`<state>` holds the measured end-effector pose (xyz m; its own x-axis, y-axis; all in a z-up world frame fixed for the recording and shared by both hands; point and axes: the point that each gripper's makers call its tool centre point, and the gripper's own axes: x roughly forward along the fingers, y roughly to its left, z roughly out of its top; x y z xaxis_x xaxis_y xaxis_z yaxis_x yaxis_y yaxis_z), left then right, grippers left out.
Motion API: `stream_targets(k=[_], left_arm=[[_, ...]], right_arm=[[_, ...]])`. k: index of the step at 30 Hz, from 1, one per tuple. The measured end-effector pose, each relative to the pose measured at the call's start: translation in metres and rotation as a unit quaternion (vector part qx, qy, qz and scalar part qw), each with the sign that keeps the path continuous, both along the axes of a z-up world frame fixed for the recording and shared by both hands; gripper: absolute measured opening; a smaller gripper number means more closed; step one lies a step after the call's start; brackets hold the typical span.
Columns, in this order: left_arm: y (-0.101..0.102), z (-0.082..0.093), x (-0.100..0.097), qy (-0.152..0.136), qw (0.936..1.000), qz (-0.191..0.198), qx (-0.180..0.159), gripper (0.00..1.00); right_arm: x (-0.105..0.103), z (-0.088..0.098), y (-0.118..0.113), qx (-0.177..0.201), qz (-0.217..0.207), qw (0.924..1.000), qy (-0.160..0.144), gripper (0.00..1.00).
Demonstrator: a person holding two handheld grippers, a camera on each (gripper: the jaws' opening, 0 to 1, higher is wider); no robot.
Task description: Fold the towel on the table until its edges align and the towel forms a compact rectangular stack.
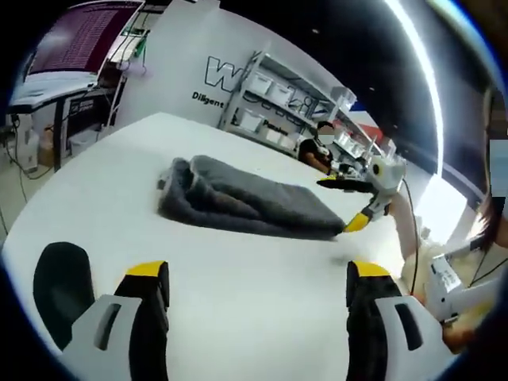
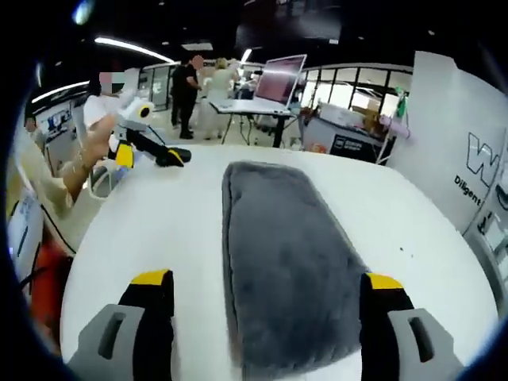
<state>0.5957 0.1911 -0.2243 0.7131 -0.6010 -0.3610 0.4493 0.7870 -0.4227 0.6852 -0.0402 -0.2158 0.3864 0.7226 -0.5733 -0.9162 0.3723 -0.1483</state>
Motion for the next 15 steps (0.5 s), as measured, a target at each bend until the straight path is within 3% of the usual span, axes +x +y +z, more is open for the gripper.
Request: stream_targets(k=[9,15], left_arm=[[-0.01,0.008,0.022,-0.009,0.9999,0.01,-0.004,0.89],[-0.019,0.007,0.033,-0.009,0.9998,0.004,0.015,0.87]], right_arm=[[-0.023,0.005,-0.088,0.003,-0.081,0.9965,-0.019,0.99],[-0.041,0.004,-0.124,0.007,-0.112,0.9933,-0.027,0.99]])
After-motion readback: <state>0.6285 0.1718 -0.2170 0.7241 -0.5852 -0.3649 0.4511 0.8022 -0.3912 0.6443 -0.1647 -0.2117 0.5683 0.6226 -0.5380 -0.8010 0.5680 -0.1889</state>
